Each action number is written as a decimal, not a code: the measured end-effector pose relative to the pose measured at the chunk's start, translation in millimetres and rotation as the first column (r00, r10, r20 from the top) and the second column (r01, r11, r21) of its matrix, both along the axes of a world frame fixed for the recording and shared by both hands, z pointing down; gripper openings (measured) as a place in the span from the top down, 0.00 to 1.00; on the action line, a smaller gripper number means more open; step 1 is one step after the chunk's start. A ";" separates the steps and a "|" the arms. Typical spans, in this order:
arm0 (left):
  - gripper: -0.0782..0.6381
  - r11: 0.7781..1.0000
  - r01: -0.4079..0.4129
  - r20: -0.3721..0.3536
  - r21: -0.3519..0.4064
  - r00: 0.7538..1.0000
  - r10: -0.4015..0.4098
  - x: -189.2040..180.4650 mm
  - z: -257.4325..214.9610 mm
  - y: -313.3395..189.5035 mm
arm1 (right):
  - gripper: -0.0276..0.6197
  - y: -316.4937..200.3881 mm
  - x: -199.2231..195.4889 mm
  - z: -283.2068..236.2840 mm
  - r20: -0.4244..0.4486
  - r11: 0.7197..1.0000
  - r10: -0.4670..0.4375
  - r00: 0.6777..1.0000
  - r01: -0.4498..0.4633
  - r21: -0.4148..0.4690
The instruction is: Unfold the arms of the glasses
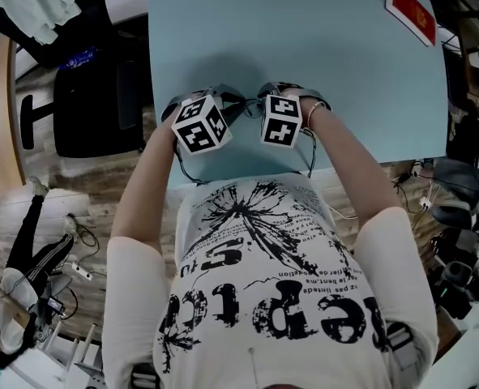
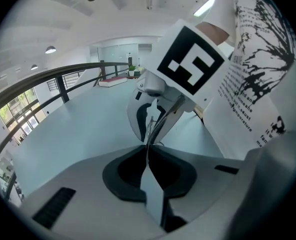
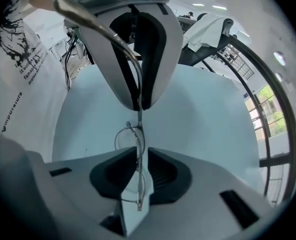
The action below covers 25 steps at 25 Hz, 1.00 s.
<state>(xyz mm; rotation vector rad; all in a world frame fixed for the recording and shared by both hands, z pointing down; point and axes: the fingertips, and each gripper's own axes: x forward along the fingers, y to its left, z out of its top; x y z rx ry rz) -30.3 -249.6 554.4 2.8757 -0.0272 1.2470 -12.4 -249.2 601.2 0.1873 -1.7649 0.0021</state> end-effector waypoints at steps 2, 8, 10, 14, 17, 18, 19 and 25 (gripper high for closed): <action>0.85 1.000 0.005 0.003 -0.008 1.000 -0.005 -0.2 0.4 -0.1 | 0.85 1.1 -1.0 3.9 -0.004 1.000 -0.002 1.000 0.002 -0.014; 0.85 0.999 0.021 0.043 -0.028 0.999 -0.019 -0.7 1.6 -1.1 | 0.91 0.9 -0.4 4.1 0.009 1.000 -0.010 1.000 0.010 0.005; 0.85 0.999 0.019 0.059 -0.027 0.998 -0.017 -1.7 2.8 -0.2 | 0.91 0.9 1.5 0.1 0.020 1.000 -0.012 1.000 0.011 0.025; 0.85 1.000 0.017 0.082 -0.022 0.997 -0.015 -2.1 6.1 0.6 | 0.91 0.1 4.8 -14.1 0.060 0.998 -0.023 0.998 0.019 0.063; 0.85 0.999 0.028 0.086 -0.025 0.996 -0.026 0.7 7.2 -1.5 | 0.92 -3.1 13.9 -25.0 0.070 0.993 -0.044 0.997 0.036 0.111; 0.85 0.999 0.034 0.084 -0.026 0.996 -0.032 1.6 6.5 -2.8 | 0.92 -4.0 18.2 -28.5 0.066 0.991 -0.050 0.997 0.041 0.127; 0.85 0.999 0.040 0.082 -0.027 0.996 -0.038 2.5 5.2 -4.1 | 0.93 -4.7 22.8 -31.9 0.061 0.988 -0.056 0.997 0.047 0.144; 0.85 0.999 0.036 0.098 -0.020 0.995 -0.033 4.7 2.4 -1.4 | 0.92 -5.3 42.2 -54.0 0.106 0.982 -0.020 0.994 0.000 0.188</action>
